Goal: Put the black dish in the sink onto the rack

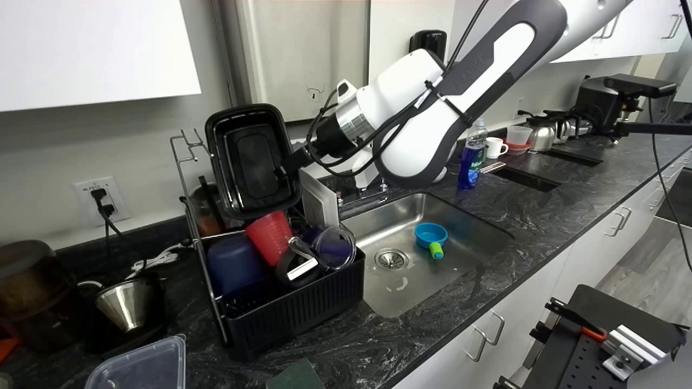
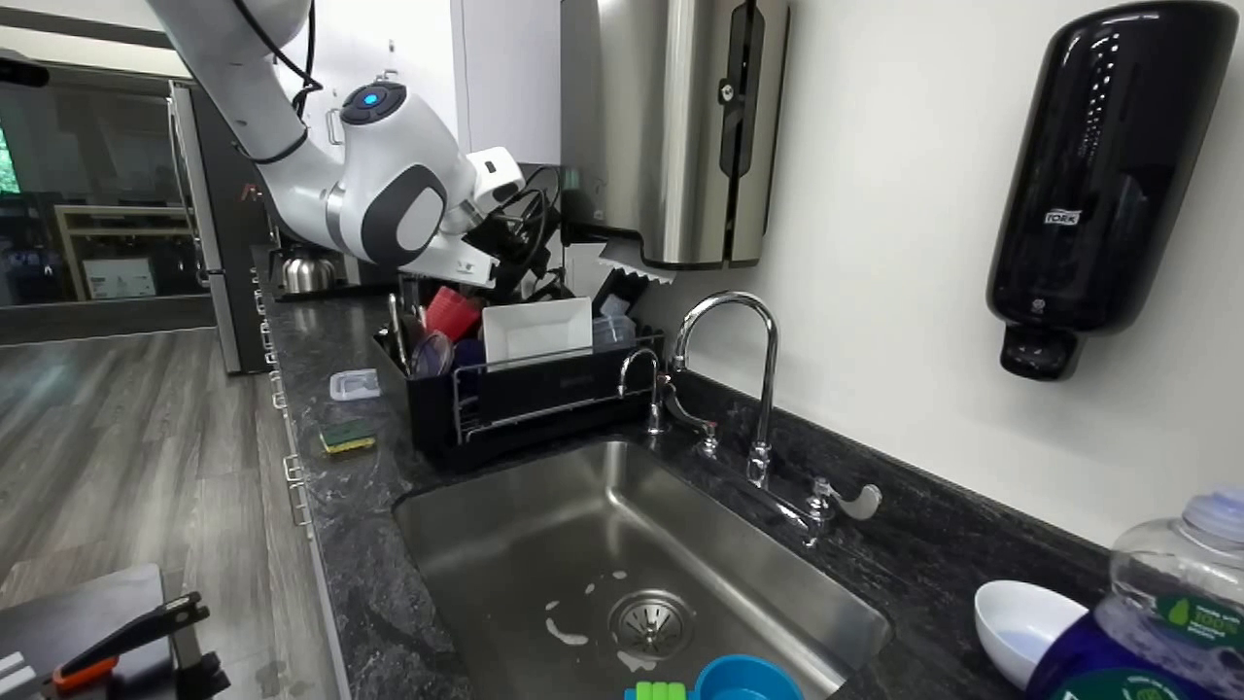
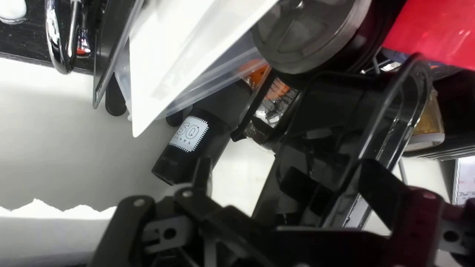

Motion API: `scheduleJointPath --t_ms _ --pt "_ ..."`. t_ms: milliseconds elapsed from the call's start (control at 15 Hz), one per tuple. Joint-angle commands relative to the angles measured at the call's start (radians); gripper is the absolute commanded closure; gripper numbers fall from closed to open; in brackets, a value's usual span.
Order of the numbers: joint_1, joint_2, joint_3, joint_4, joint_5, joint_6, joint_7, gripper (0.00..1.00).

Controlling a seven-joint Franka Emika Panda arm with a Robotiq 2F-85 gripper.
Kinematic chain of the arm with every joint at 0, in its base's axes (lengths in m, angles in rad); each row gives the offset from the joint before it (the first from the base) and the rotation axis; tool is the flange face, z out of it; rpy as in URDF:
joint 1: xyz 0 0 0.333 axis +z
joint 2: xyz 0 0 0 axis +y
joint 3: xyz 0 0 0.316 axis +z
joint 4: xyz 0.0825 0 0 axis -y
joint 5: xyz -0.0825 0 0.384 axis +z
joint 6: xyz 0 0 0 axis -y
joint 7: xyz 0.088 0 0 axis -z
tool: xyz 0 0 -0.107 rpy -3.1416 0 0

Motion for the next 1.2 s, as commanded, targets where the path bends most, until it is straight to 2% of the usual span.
scheduleJointPath --t_ms 0,533,1133 --pt "-0.004 -0.077 0.001 -0.061 0.012 -0.048 0.009 0.00" --pt "-0.042 -0.195 0.042 -0.139 -0.003 -0.106 0.046 0.00" --pt "-0.095 -0.244 0.045 -0.138 0.008 -0.214 0.052 0.00"
